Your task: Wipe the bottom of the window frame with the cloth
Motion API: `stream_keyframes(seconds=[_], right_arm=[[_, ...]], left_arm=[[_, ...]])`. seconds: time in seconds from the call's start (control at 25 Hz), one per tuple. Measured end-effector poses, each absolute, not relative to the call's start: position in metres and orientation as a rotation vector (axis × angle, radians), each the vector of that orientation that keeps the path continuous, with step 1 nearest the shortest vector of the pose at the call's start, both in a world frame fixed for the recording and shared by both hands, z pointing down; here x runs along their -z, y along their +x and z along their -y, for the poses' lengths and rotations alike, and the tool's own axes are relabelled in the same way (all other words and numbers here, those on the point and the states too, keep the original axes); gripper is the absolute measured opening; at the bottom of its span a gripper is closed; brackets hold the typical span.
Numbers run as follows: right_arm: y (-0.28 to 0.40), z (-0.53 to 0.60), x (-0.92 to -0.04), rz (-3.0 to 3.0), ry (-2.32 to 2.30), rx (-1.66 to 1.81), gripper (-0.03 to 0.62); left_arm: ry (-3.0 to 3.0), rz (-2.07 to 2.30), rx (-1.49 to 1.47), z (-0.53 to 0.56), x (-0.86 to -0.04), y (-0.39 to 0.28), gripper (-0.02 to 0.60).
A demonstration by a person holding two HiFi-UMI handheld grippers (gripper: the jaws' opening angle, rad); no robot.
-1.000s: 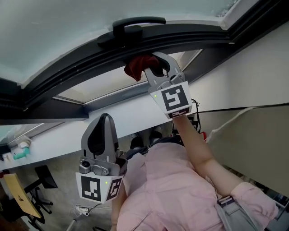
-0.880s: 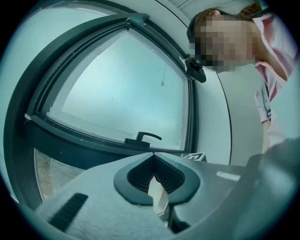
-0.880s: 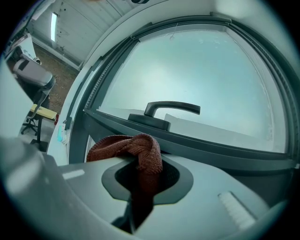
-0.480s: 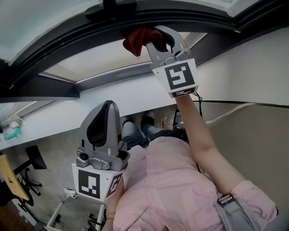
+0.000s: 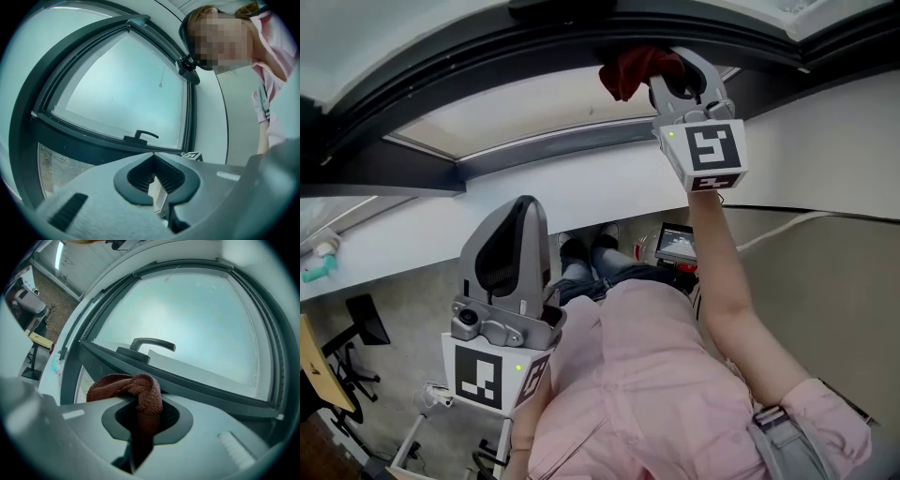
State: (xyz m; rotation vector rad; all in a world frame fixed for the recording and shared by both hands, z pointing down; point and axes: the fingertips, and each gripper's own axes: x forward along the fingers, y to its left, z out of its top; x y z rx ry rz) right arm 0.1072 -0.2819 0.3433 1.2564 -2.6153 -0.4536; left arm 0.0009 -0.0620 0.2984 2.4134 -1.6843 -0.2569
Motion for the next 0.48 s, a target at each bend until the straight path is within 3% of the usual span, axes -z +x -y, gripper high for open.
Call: stream_keyframes(seconds=[0.48], right_arm=[[0.126, 0.290, -0.344, 2.529, 1.423, 0.432, 0.052]], left_arm=[[2.436, 1.633, 0.259, 0.062, -0.306, -0.016, -0.003]])
